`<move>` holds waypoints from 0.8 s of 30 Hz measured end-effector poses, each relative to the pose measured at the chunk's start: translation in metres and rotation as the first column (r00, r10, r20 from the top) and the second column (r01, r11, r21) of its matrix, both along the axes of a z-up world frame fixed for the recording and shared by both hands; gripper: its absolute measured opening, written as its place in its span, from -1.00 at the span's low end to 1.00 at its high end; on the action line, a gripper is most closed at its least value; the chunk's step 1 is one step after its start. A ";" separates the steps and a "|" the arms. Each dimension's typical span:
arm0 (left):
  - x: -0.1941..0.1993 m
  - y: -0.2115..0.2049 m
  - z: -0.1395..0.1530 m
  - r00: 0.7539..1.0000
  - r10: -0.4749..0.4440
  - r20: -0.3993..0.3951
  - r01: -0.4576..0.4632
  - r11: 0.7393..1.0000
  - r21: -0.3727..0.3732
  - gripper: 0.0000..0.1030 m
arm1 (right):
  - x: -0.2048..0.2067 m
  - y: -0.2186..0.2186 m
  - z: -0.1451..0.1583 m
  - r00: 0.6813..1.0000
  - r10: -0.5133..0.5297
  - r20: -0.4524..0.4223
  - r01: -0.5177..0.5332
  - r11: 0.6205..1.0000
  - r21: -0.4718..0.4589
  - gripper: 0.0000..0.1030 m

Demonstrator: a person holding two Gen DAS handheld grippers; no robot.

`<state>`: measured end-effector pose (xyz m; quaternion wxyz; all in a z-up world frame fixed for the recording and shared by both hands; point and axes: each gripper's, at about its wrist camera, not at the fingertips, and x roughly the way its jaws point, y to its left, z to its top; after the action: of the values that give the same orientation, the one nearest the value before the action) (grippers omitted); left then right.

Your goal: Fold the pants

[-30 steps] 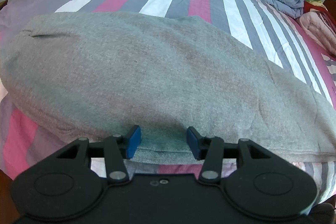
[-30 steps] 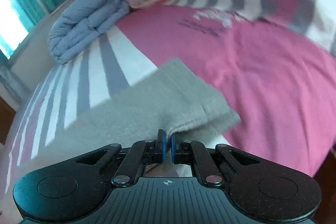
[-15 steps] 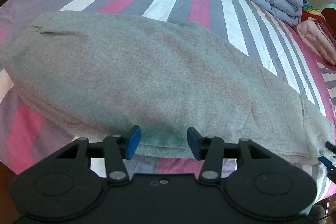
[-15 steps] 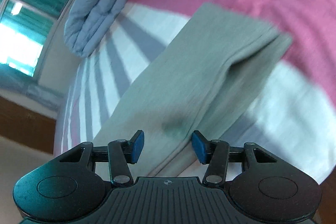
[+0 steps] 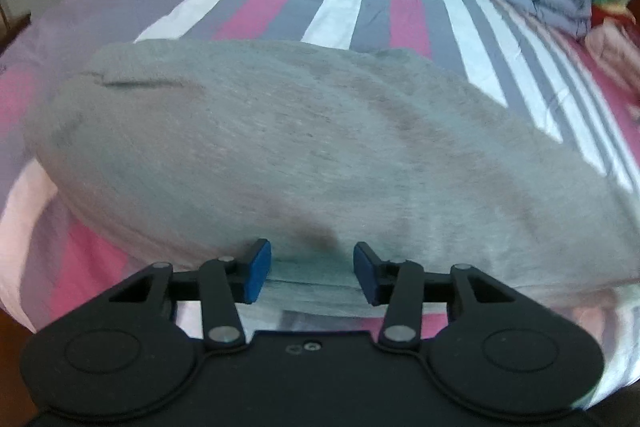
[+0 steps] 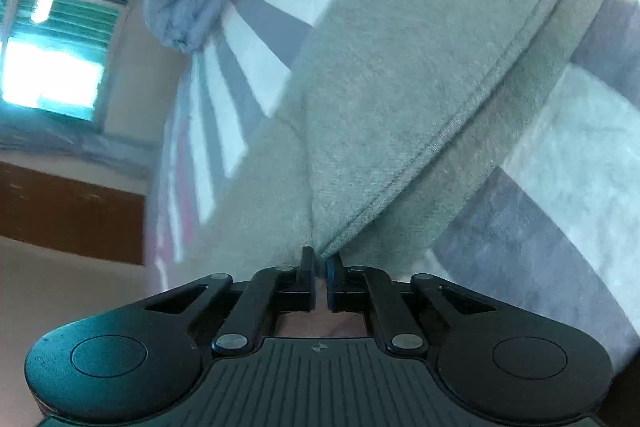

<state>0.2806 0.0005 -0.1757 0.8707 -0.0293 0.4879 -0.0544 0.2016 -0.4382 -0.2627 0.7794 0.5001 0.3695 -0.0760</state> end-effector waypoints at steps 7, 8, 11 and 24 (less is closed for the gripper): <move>0.002 0.011 0.002 1.000 0.017 0.001 -0.017 1.000 -0.019 -0.31 | -0.012 -0.010 -0.008 0.981 0.057 -0.184 -0.086 0.984 -0.155 -1.00; 0.000 0.011 0.004 1.000 0.018 0.006 -0.018 1.000 -0.024 -0.31 | -0.013 -0.011 -0.009 0.982 0.056 -0.183 -0.083 0.986 -0.143 -1.00; -0.003 0.014 0.009 1.000 0.031 0.005 -0.031 0.998 -0.054 -0.24 | -0.017 -0.017 0.002 0.992 0.039 -0.120 -0.051 0.994 -0.098 -0.99; -0.012 0.000 0.013 1.000 0.022 0.003 -0.021 0.994 -0.109 -0.16 | 0.004 -0.007 0.008 0.985 0.067 -0.156 -0.085 0.990 -0.116 -0.99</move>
<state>0.2682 0.0005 -0.1627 0.8694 -0.0818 0.4821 -0.0714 0.2055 -0.4449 -0.2544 0.7805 0.4297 0.4414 -0.1065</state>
